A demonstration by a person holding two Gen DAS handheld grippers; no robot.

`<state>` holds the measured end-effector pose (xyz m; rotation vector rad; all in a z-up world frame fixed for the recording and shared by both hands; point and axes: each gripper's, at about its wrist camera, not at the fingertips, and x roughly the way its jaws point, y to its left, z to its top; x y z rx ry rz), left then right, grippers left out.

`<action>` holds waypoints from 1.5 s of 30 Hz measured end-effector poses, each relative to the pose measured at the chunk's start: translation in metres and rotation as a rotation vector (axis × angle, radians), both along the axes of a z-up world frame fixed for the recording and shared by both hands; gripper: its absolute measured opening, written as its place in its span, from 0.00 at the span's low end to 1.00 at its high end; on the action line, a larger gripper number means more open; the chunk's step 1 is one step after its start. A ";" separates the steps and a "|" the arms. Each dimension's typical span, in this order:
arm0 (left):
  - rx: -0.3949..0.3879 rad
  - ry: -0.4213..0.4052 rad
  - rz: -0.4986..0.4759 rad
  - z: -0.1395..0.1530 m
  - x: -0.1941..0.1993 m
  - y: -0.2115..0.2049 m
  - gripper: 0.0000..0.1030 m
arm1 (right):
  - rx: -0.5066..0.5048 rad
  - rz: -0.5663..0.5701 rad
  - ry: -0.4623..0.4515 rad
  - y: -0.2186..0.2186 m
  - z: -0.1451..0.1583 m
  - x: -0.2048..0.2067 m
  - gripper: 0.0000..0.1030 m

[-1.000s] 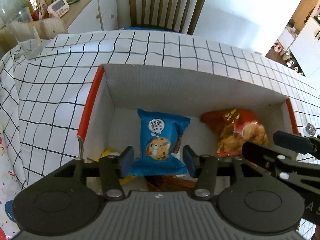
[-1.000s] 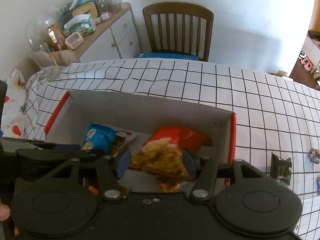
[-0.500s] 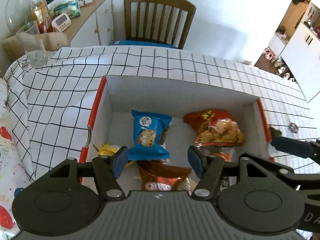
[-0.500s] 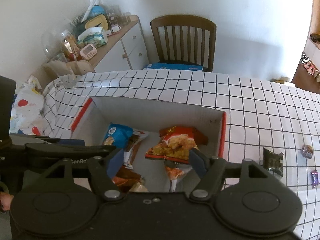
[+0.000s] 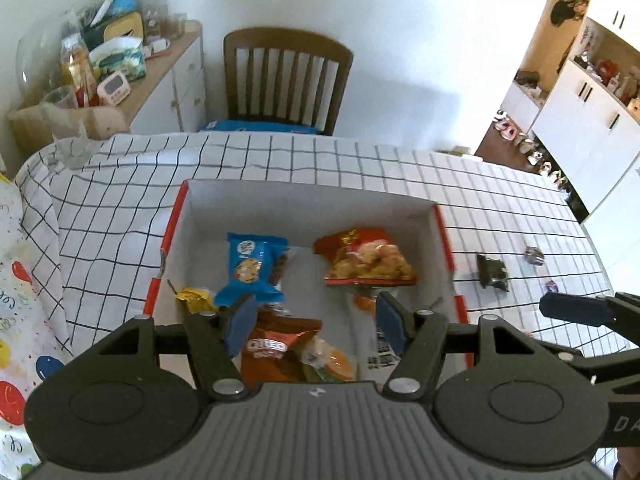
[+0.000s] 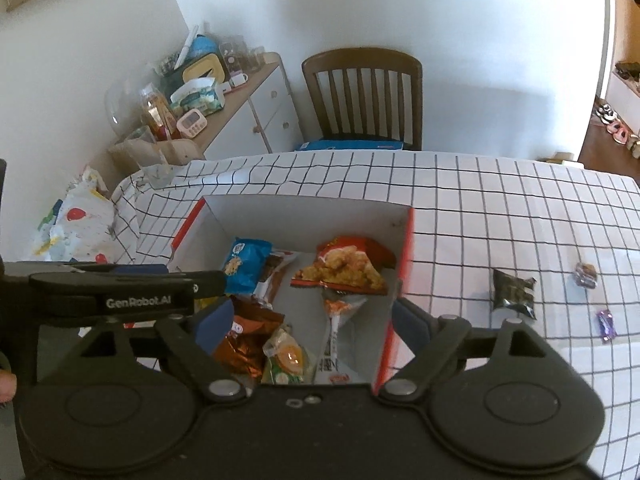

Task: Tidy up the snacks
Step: 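Withdraw both open tools from the box toward the remaining snacks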

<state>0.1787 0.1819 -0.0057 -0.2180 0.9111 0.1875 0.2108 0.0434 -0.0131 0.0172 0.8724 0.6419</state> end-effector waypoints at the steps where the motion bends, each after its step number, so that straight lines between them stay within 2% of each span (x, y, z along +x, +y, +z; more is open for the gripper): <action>1: 0.003 -0.004 -0.003 0.002 -0.002 -0.005 0.63 | 0.005 0.000 0.001 -0.006 0.001 -0.002 0.85; 3: -0.003 -0.013 -0.020 0.006 -0.005 -0.014 0.63 | 0.016 -0.005 0.010 -0.018 0.003 -0.007 0.90; 6: -0.010 -0.019 -0.048 0.010 -0.009 -0.031 0.64 | 0.031 -0.019 0.014 -0.039 0.005 -0.013 0.91; 9: -0.019 -0.028 -0.070 0.014 -0.013 -0.049 0.74 | 0.050 -0.029 0.015 -0.060 0.008 -0.020 0.92; 19: -0.030 -0.054 -0.133 0.021 -0.014 -0.111 0.74 | 0.062 -0.073 -0.023 -0.136 0.016 -0.028 0.95; 21: -0.037 -0.056 -0.145 0.021 -0.012 -0.124 0.79 | 0.058 -0.088 -0.026 -0.153 0.015 -0.026 0.97; 25: -0.043 -0.067 -0.156 0.019 -0.006 -0.146 0.80 | 0.050 -0.106 -0.025 -0.184 0.009 -0.019 0.98; 30: -0.059 -0.041 -0.132 0.006 0.010 -0.171 0.86 | 0.038 -0.132 -0.037 -0.218 0.000 -0.011 0.99; 39: -0.100 0.018 -0.040 -0.031 0.057 -0.199 0.86 | -0.002 -0.140 -0.046 -0.260 -0.023 0.012 0.99; 45: -0.069 0.041 0.027 -0.052 0.092 -0.212 0.86 | -0.014 -0.150 -0.021 -0.283 -0.045 0.038 0.97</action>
